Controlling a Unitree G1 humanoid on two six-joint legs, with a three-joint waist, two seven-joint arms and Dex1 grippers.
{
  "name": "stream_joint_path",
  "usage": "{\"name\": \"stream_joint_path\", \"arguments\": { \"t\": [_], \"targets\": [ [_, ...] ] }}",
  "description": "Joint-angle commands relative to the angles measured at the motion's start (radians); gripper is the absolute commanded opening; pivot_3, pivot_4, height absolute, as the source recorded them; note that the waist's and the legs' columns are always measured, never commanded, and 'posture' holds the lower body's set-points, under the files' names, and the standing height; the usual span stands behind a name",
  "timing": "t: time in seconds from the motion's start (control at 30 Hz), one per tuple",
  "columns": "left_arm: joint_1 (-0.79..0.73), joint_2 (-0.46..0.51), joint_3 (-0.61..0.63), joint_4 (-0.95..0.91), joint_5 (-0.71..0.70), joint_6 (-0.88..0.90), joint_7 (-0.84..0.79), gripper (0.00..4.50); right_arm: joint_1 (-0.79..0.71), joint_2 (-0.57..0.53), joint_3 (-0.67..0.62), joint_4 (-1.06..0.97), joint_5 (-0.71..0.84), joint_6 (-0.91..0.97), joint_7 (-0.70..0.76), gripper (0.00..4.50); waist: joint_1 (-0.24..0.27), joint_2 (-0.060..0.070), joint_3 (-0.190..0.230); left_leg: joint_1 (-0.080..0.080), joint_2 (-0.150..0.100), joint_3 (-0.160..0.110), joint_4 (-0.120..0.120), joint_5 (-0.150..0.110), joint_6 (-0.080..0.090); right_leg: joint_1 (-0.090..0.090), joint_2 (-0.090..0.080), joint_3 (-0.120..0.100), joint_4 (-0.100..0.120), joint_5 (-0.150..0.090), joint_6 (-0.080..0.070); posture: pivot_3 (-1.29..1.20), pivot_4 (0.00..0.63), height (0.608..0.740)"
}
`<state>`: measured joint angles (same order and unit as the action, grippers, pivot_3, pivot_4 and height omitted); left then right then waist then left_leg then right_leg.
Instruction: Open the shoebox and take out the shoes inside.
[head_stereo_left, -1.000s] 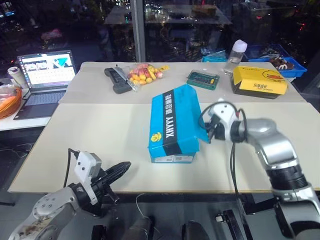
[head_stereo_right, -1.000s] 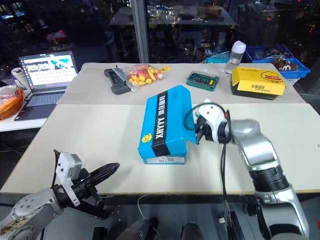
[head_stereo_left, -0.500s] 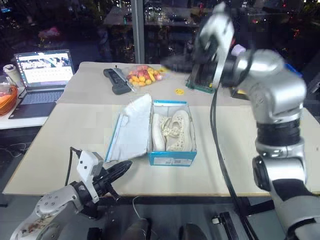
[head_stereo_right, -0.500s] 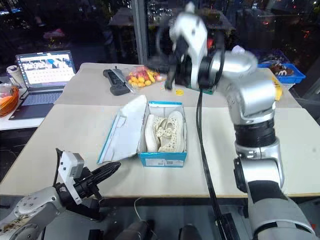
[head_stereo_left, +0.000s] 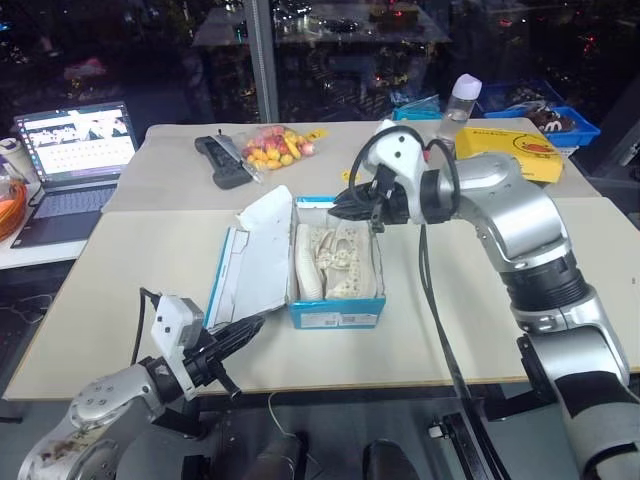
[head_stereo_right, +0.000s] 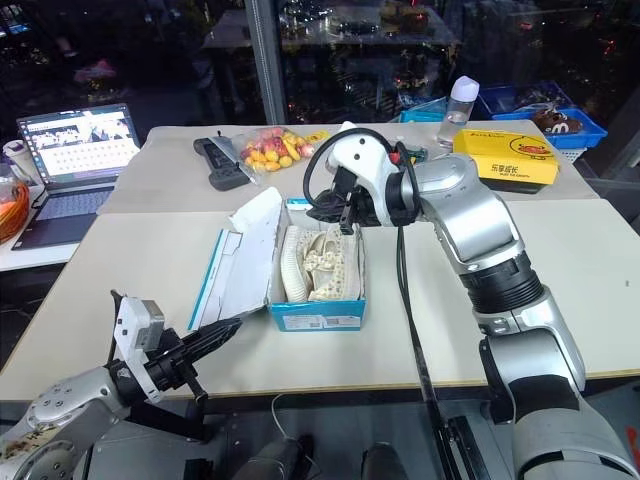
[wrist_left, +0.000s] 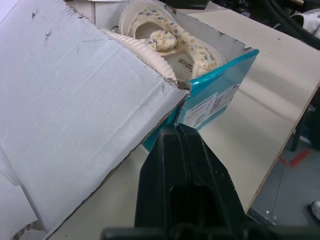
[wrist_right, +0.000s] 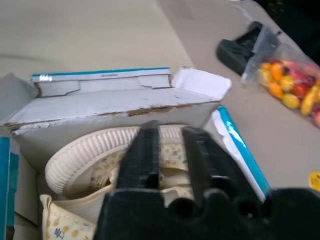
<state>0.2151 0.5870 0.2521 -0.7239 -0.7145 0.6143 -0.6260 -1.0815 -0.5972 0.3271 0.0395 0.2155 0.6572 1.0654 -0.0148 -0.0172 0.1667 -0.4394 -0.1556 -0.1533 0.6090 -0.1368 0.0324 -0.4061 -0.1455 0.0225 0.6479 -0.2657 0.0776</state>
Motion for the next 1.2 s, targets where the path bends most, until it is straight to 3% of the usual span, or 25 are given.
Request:
{"name": "stream_joint_path", "arguments": {
  "t": [0.03, 0.2, 0.33, 0.47, 0.7, 1.0, 1.1, 1.2],
  "targets": [
    [-0.015, 0.050, 0.038, -0.015, -0.053, -0.018, -0.071, 0.00, -0.014, -0.040, 0.025, -0.041, -0.020, -0.059, 0.091, 2.88, 0.001, 0.000, 0.000, 0.000, 0.000, 0.000, 0.000, 0.000, 0.000, 0.000, 0.000, 0.000, 0.000, 0.000, 0.000, 0.00, 0.150, 0.740],
    [-0.104, 0.258, 0.165, 0.075, -0.186, 0.035, -0.277, 0.00, -0.017, -0.055, 0.073, -0.046, -0.042, -0.083, 0.169, 4.47, 0.000, 0.000, 0.000, 0.000, 0.001, 0.000, 0.000, 0.000, -0.001, 0.000, 0.001, -0.001, 0.000, 0.000, 0.000, 0.00, 0.150, 0.740],
    [-0.225, 0.413, 0.218, 0.205, -0.232, 0.066, -0.404, 0.00, -0.021, -0.019, 0.115, 0.021, -0.098, -0.124, 0.167, 4.47, -0.003, 0.000, 0.000, 0.000, 0.002, 0.000, -0.001, 0.000, -0.001, -0.001, 0.002, -0.001, 0.000, 0.000, 0.000, 0.00, 0.150, 0.740],
    [-0.332, 0.475, 0.198, 0.289, -0.251, 0.089, -0.449, 0.00, -0.028, 0.040, 0.146, 0.157, -0.164, -0.165, 0.129, 4.47, -0.014, 0.000, 0.000, 0.000, 0.001, 0.001, -0.002, 0.000, -0.001, -0.002, 0.002, 0.000, 0.000, 0.000, 0.000, 0.00, 0.150, 0.740],
    [-0.418, 0.476, 0.147, 0.337, -0.229, 0.102, -0.453, 0.00, -0.026, 0.115, 0.185, 0.371, -0.269, -0.248, 0.094, 4.47, -0.026, 0.000, 0.000, 0.000, 0.004, 0.001, -0.002, 0.001, -0.003, -0.003, 0.006, 0.000, 0.001, 0.001, -0.002, 0.00, 0.150, 0.740],
    [-0.492, 0.467, 0.110, 0.357, -0.205, 0.114, -0.430, 0.00, -0.036, 0.151, 0.200, 0.475, -0.346, -0.299, 0.100, 4.47, -0.025, 0.000, 0.000, 0.010, 0.015, 0.001, -0.004, 0.003, -0.007, 0.004, 0.017, 0.001, 0.001, 0.005, -0.007, 0.00, 0.150, 0.740],
    [-0.495, 0.462, 0.106, 0.348, -0.205, 0.119, -0.420, 0.00, -0.035, 0.159, 0.193, 0.473, -0.356, -0.302, 0.102, 3.85, -0.024, 0.000, 0.000, 0.011, 0.015, 0.001, -0.004, 0.004, -0.008, 0.004, 0.017, 0.001, 0.002, 0.005, -0.008, 0.00, 0.150, 0.740],
    [-0.497, 0.459, 0.105, 0.343, -0.209, 0.123, -0.411, 0.00, -0.030, 0.159, 0.189, 0.455, -0.356, -0.299, 0.108, 2.81, -0.025, 0.000, 0.000, 0.011, 0.015, 0.001, -0.004, 0.004, -0.008, 0.004, 0.018, 0.001, 0.002, 0.006, -0.008, 0.00, 0.150, 0.740]
  ]
}}
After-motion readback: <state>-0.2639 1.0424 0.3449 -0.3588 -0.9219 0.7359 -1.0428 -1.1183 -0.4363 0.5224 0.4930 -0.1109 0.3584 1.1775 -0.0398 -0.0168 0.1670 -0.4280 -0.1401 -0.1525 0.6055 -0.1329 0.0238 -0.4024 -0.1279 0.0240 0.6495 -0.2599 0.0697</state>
